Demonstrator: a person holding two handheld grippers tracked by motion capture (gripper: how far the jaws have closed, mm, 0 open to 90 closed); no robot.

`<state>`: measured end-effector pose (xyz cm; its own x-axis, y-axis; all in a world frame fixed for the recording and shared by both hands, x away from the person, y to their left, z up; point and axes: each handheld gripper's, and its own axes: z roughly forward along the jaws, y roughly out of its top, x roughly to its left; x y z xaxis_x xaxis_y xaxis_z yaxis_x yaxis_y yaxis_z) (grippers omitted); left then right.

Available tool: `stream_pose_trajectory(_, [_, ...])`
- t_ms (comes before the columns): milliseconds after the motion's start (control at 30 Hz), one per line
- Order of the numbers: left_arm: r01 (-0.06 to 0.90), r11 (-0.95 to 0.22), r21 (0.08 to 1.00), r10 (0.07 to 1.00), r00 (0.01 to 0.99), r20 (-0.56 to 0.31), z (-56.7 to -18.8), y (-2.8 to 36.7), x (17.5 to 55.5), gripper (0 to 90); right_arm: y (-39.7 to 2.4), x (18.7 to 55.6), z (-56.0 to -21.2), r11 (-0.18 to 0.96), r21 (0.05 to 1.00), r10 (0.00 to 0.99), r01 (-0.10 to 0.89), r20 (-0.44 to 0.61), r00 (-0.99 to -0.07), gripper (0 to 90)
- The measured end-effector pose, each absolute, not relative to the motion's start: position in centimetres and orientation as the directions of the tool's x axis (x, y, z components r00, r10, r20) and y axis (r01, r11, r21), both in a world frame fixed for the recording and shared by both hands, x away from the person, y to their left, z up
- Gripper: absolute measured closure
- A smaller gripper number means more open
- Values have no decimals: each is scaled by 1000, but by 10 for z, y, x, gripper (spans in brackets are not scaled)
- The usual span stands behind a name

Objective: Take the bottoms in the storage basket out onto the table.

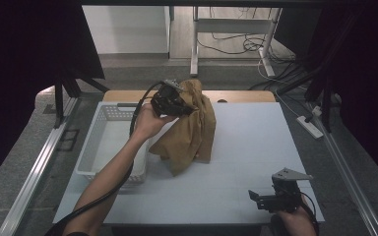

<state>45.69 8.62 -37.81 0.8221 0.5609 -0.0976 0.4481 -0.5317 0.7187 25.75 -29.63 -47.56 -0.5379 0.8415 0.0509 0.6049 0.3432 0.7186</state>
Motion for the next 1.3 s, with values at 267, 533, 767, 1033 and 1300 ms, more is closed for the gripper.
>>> stream_pose_trajectory(267, [474, -530, 703, 571, 812, -118, -400, 84, 458, 757, -296, 258, -476, 345, 716, 840, 607, 52, -539, 11])
stream_pose_trajectory(533, [494, -541, 681, 580, 805, -123, -418, 78, 459, 756, -297, 258, -476, 345, 717, 839, 605, 53, -542, 11])
stream_pose_trajectory(767, [516, -536, 668, 587, 797, -144, -432, 74, 461, 755, -297, 258, -475, 345, 717, 839, 606, 54, -542, 12])
stream_pose_trajectory(1033, [544, -522, 657, 598, 782, -172, -445, 72, 463, 753, -297, 258, -475, 345, 717, 839, 606, 54, -541, 11])
stream_pose_trajectory(1300, [570, -515, 640, 609, 769, -194, -456, 70, 466, 751, -297, 258, -476, 344, 718, 839, 605, 54, -541, 11])
